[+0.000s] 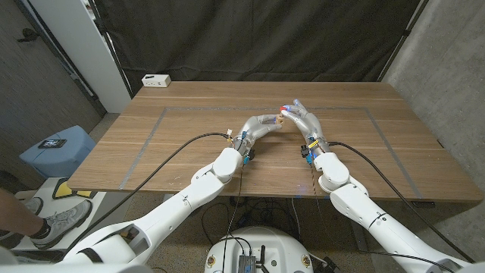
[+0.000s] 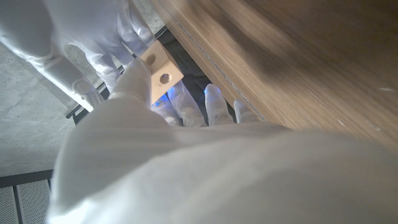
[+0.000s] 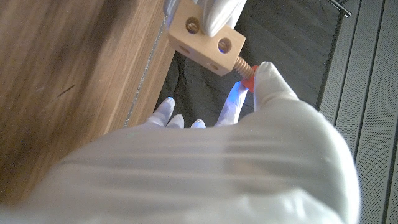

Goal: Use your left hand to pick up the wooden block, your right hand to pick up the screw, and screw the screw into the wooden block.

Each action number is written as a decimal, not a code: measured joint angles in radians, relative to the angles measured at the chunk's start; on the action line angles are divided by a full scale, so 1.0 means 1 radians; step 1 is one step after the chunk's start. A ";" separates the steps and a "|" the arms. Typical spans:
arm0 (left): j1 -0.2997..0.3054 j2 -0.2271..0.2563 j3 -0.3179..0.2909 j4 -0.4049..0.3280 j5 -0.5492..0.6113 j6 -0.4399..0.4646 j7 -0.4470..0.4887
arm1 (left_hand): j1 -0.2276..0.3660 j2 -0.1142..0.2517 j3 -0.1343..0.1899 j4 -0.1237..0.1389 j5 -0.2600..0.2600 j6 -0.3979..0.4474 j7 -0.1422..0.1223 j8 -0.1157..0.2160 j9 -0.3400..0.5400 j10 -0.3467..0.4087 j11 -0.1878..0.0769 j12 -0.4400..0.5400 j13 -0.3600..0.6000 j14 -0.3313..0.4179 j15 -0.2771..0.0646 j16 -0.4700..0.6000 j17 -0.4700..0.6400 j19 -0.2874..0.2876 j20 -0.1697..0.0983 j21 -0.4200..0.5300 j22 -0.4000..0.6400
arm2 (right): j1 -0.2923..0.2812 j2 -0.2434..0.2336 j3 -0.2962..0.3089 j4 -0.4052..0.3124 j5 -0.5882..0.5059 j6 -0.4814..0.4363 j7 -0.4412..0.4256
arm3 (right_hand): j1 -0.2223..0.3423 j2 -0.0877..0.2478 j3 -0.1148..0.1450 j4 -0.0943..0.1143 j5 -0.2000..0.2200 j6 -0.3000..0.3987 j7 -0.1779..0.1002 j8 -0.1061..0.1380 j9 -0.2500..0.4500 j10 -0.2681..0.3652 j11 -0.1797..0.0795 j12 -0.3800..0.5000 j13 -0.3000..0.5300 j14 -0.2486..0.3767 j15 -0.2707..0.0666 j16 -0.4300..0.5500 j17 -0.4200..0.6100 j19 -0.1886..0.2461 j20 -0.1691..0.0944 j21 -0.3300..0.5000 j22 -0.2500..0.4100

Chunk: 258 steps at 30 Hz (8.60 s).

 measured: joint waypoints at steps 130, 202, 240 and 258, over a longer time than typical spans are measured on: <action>-0.017 -0.012 0.006 0.025 -0.011 0.004 -0.005 | 0.003 0.008 -0.008 0.000 0.000 -0.005 0.000 -0.003 -0.001 -0.002 0.002 0.000 0.010 0.000 0.000 0.000 0.000 0.000 0.000 0.000 0.000 | 0.030 -0.028 -0.014 0.047 0.006 0.000 0.062 | -0.009 0.009 -0.022 0.000 -0.004 -0.025 -0.018 -0.007 -0.018 -0.020 0.013 0.004 0.005 -0.022 0.000 0.000 0.000 -0.009 0.009 0.000 0.000; 0.005 -0.001 0.004 -0.016 -0.001 0.019 0.007 | 0.001 0.017 -0.012 -0.004 0.000 -0.011 0.001 -0.006 0.000 -0.004 0.004 -0.006 0.009 0.000 0.000 0.000 0.000 0.000 0.000 0.000 0.000 | 0.012 -0.052 -0.008 0.027 0.026 0.019 0.110 | -0.079 -0.015 -0.062 0.016 -0.008 -0.192 -0.016 -0.107 -0.080 -0.115 0.046 -0.004 0.005 -0.079 0.022 -0.015 0.000 -0.061 0.025 -0.005 0.000; 0.001 0.000 0.005 -0.009 0.002 0.012 0.004 | 0.001 0.017 -0.020 -0.003 0.000 -0.013 0.002 -0.005 0.000 -0.004 0.004 -0.010 0.009 0.000 0.000 0.000 0.000 0.000 0.000 0.000 0.000 | 0.034 -0.171 0.005 -0.061 0.012 -0.088 0.170 | -0.175 -0.020 -0.095 0.041 -0.007 -0.363 0.037 -0.206 -0.120 -0.184 0.099 -0.004 0.005 -0.142 0.059 -0.015 0.000 -0.117 0.045 -0.005 0.000; -0.004 0.001 0.002 0.001 -0.002 0.003 -0.004 | 0.001 0.017 -0.018 -0.001 0.000 -0.015 -0.001 -0.004 0.000 -0.004 0.004 -0.010 0.009 0.000 0.000 0.000 0.000 0.000 0.000 0.000 0.000 | 0.058 -0.277 0.010 -0.178 -0.073 -0.197 0.172 | -0.179 -0.016 -0.094 0.041 -0.007 -0.378 0.052 -0.216 -0.129 -0.184 0.099 0.001 0.005 -0.143 0.061 -0.015 0.000 -0.122 0.043 -0.005 -0.002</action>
